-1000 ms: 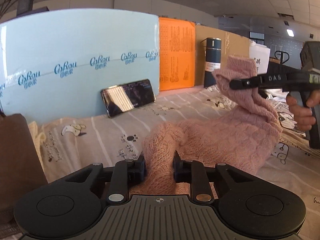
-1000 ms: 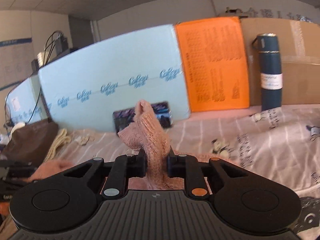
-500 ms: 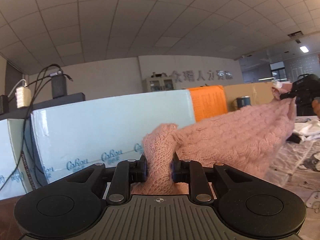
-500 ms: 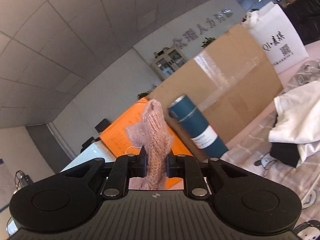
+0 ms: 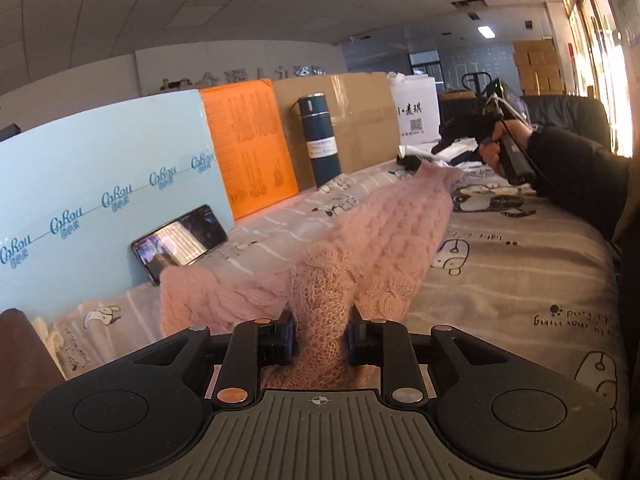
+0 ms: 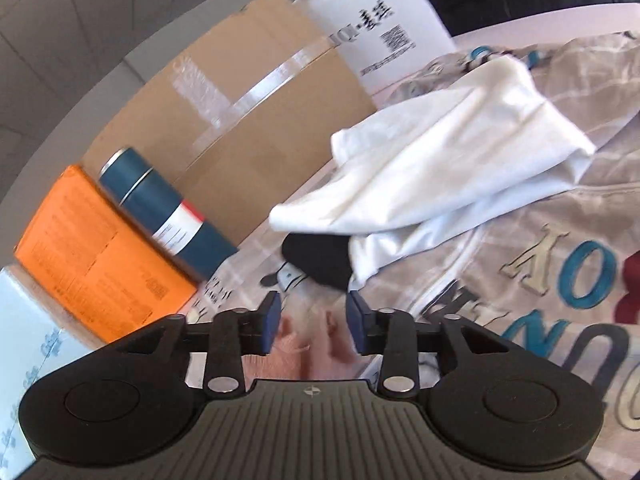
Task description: Fold clothes
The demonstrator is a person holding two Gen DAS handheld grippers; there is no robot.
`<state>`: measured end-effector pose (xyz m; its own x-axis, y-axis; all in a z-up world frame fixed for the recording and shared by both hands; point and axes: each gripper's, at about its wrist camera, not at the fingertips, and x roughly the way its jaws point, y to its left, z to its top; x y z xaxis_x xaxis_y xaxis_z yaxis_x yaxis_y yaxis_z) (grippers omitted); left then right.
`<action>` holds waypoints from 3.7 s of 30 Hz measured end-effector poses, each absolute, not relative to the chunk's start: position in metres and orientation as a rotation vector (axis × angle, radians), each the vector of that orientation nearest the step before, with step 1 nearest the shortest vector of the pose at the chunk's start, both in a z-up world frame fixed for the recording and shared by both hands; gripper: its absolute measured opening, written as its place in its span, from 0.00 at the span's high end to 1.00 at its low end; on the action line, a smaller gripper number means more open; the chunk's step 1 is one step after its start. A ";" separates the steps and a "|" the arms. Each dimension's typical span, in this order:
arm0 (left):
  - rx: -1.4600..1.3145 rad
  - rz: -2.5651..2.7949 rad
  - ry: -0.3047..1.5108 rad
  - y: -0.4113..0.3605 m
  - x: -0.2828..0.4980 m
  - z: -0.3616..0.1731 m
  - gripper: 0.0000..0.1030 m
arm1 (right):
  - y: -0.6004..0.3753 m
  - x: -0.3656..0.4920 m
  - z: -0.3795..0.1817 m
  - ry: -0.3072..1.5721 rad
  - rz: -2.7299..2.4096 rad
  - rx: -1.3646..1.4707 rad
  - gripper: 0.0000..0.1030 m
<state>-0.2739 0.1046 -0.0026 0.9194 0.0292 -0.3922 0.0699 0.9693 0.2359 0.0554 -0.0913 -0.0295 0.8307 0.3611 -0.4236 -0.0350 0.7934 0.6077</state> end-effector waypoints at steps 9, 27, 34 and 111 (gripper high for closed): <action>0.329 0.020 0.382 0.089 -0.263 -0.001 0.34 | -0.065 0.011 0.022 0.572 0.460 0.619 0.26; 0.355 -0.199 0.356 0.067 -0.278 -0.012 0.84 | 0.073 -0.029 -0.007 0.834 0.495 0.143 0.89; 0.343 -0.171 0.245 0.089 -0.288 0.009 0.84 | -0.007 -0.095 0.029 0.576 0.518 0.277 0.94; -0.336 0.352 0.491 0.294 -0.113 0.036 0.42 | 0.023 0.037 0.028 0.577 0.340 0.224 0.34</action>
